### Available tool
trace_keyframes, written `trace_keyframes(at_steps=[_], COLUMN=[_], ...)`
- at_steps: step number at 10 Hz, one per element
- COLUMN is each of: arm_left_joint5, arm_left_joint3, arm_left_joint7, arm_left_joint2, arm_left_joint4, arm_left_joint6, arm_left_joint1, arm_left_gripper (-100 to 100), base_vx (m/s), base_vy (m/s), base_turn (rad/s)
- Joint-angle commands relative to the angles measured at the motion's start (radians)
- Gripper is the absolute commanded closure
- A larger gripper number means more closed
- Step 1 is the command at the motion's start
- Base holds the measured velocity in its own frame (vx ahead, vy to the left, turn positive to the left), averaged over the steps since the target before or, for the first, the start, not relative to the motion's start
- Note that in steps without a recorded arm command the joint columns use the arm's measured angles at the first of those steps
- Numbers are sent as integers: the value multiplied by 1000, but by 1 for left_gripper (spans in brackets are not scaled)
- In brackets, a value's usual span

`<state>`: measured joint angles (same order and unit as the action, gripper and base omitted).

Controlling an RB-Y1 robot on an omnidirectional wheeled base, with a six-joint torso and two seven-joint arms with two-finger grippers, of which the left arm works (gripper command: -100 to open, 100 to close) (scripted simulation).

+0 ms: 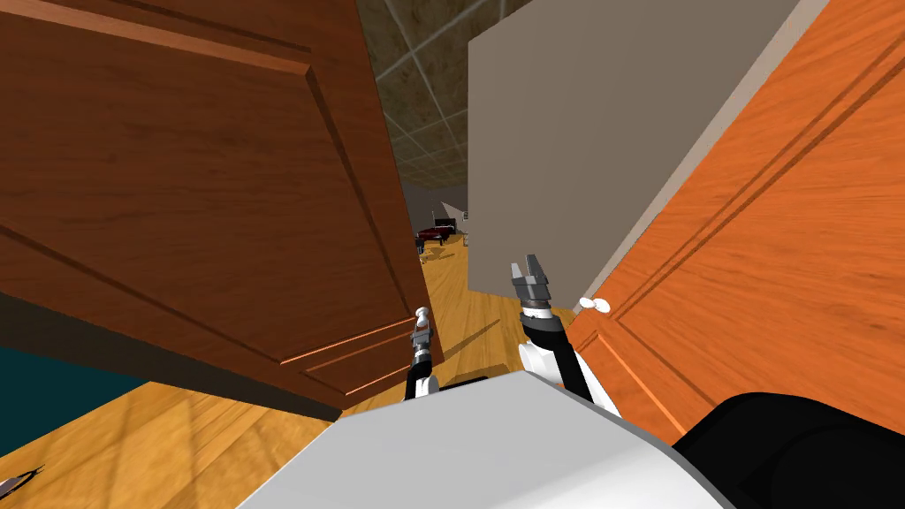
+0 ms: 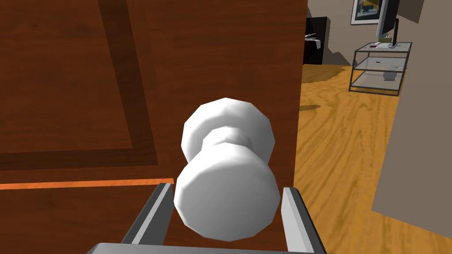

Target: Push the door open

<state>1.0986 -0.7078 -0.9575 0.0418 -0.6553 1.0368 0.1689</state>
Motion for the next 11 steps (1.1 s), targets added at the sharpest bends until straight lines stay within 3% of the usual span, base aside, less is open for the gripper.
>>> trace_keyframes(at_steps=[1,4,7,8,11], arm_left_joint5=[3,26,58,50,77], arm_left_joint3=[9,33,66,54,83], arm_left_joint7=[-20,-14,-7,-7,3], arm_left_joint2=[2,1,-16,-17,6], arm_left_joint4=[34,35,38,33,32], arm_left_joint6=[23,27,32,26,39], arm_left_joint1=[18,25,35,23,28], arm_left_gripper=[100,100,100,100,100], base_vx=[139,172,179,82,176], base_vy=[-31,-48,-57,-28,-42], base_turn=[38,47,72,31,42])
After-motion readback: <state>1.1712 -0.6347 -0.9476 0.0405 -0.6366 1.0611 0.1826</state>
